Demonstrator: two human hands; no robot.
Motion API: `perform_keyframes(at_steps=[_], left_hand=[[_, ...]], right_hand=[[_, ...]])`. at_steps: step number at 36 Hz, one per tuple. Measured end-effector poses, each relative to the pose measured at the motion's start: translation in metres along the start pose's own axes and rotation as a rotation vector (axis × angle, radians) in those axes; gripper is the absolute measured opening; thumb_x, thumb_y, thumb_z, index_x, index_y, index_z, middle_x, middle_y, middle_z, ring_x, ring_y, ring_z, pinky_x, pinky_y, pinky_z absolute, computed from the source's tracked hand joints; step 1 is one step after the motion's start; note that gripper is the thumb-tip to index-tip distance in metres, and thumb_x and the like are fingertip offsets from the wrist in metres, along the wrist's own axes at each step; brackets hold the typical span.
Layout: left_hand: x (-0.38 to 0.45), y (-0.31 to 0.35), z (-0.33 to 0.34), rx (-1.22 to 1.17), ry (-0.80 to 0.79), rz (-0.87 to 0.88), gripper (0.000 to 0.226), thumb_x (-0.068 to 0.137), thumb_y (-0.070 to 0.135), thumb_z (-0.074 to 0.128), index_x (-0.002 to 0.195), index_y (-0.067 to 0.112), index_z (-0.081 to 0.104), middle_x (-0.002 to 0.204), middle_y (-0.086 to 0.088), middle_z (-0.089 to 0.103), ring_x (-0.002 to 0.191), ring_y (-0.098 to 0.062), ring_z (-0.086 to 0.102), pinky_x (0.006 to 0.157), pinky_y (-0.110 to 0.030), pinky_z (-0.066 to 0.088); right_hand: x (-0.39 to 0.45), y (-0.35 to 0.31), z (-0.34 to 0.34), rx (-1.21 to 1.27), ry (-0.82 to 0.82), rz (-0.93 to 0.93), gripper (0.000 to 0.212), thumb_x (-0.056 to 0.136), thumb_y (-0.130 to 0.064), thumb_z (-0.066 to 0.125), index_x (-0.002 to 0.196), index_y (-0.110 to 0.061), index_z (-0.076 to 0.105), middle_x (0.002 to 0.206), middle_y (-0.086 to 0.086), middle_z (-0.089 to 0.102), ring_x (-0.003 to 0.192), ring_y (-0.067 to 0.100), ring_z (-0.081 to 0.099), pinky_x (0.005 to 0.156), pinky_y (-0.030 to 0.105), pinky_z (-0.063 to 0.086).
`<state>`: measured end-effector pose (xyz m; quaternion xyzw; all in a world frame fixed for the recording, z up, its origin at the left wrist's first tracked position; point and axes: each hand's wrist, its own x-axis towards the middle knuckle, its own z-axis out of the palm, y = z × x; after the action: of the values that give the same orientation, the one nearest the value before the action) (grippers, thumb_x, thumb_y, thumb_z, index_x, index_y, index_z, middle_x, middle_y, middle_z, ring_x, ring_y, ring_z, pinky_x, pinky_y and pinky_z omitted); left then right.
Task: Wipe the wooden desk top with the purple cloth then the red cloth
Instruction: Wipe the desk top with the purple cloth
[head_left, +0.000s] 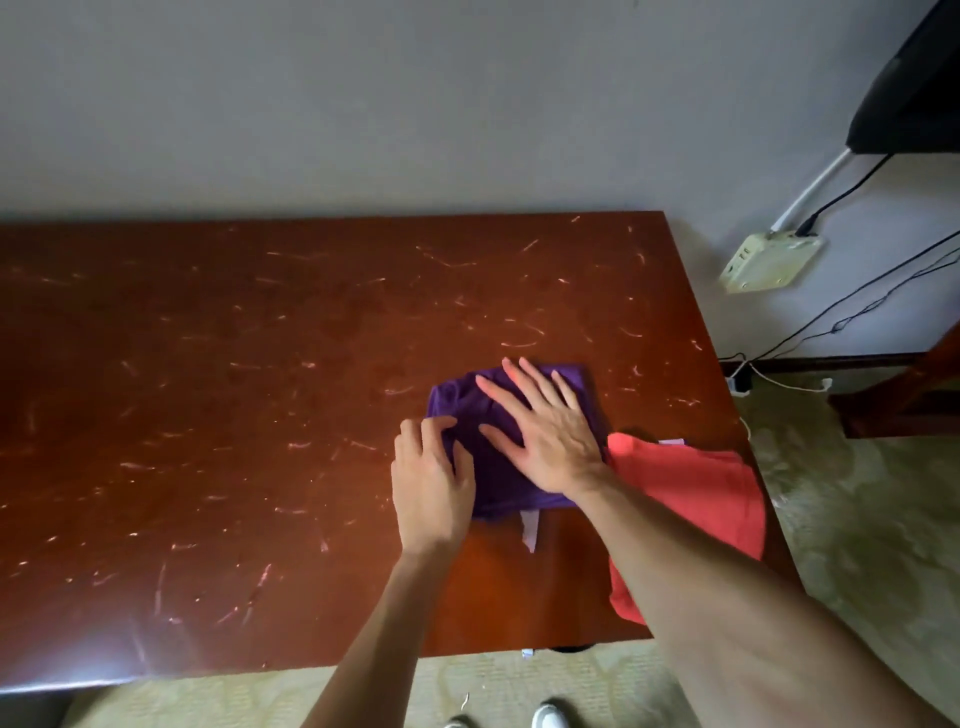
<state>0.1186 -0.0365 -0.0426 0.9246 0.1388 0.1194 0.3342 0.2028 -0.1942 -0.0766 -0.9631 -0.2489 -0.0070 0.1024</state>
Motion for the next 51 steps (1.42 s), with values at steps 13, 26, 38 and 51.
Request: perform_keyframes(at_steps=[13,26,38,51], left_hand=[[0.017,0.035,0.085,0.279,-0.029,-0.032,0.053,0.096,0.040,0.048,0.146,0.022,0.044,0.149,-0.002,0.046,0.131,-0.020,0.047,0.108,-0.042,0.036],[0.008,0.031,0.094,0.432,-0.021,0.010,0.052,0.101,0.046,0.032,0.150,0.028,0.041,0.157,-0.001,0.039,0.146,-0.016,0.033,0.115,-0.041,0.026],[0.008,0.040,0.087,0.470,-0.028,0.059,0.052,0.098,0.040,0.034,0.148,0.030,0.044,0.150,-0.010,0.047,0.140,-0.024,0.044,0.111,-0.043,0.031],[0.030,0.069,0.097,0.437,-0.061,0.119,0.050,0.094,0.042,0.042,0.136,0.018,0.055,0.137,-0.005,0.057,0.133,-0.022,0.050,0.106,-0.040,0.040]], right_hand=[[0.165,0.102,-0.011,-0.041,-0.016,-0.041,0.066,0.097,-0.070,0.021,0.158,-0.045,0.025,0.168,0.001,0.026,0.155,0.019,0.019,0.125,0.045,0.012],[0.242,0.154,-0.019,0.012,0.008,-0.221,0.061,0.101,-0.064,0.027,0.158,-0.041,0.028,0.165,0.002,0.030,0.151,0.026,0.027,0.122,0.060,0.018],[0.113,0.166,-0.035,-0.074,-0.121,-0.189,0.091,0.075,-0.095,-0.003,0.156,-0.054,-0.002,0.171,-0.012,-0.005,0.157,0.014,-0.004,0.123,0.062,-0.001],[-0.040,0.190,-0.036,-0.051,-0.015,-0.103,0.079,0.090,-0.086,0.026,0.159,-0.050,0.011,0.170,-0.011,0.008,0.157,0.013,0.006,0.120,0.061,0.015]])
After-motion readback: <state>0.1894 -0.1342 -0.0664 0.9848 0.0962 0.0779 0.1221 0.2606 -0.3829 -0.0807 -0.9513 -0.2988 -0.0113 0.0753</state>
